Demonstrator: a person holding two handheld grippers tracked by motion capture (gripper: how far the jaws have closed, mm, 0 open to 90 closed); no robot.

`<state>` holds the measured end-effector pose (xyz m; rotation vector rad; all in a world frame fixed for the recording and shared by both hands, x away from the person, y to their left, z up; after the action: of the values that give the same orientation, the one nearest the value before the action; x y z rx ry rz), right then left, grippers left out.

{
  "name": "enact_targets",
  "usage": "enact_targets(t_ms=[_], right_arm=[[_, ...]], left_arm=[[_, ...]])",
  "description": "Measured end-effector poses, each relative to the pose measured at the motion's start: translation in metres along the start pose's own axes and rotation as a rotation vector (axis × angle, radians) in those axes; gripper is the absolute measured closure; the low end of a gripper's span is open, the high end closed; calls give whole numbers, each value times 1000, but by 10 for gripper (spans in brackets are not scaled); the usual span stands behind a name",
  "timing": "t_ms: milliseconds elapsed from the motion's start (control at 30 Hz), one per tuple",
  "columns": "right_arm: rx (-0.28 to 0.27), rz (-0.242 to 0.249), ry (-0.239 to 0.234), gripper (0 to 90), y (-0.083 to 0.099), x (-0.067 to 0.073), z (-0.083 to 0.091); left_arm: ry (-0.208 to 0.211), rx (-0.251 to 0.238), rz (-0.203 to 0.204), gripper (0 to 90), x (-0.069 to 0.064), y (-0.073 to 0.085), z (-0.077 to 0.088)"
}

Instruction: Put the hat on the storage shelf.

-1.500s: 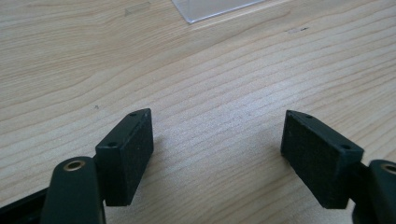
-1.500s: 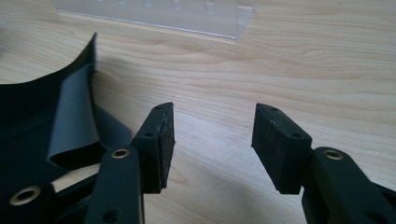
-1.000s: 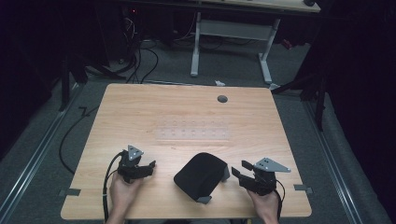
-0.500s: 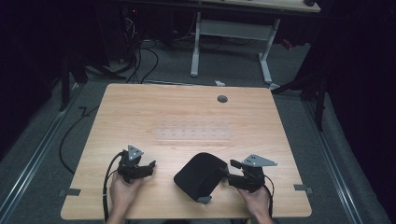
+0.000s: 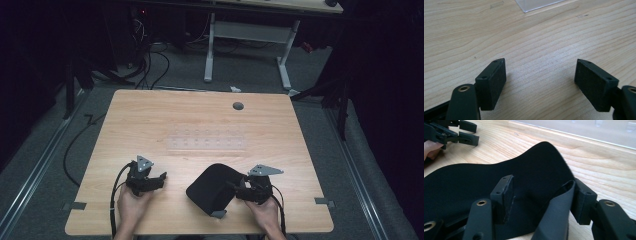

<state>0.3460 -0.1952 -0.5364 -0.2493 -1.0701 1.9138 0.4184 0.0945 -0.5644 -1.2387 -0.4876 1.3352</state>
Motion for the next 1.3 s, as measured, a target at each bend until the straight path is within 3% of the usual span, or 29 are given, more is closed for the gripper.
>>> enact_targets(t_ms=[233,500,867,1300], right_arm=[[14,-10,-21,458,2,2,-9],[42,-8,-10,526,7,3,-16],[54,-10,-108,715,11,1,-10],[37,-13,-198,836,9,5,-3]], left_arm=[[0,0,0,258,0,0,0],[0,-3,1,257,0,0,0],[3,1,-4,255,0,0,0],[6,3,-5,250,0,0,0]])
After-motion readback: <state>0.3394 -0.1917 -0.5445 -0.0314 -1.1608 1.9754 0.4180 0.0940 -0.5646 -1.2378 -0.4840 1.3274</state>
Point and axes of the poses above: each handheld gripper's, and its own axes: z roughly backward along the jaws, y roughly out of its underside, x roughly to its left, the point moved 5 cm from there along -z, roughly forward along the jaws, and after that the axes turned 2 degrees about -z, right-handed, at the moved point
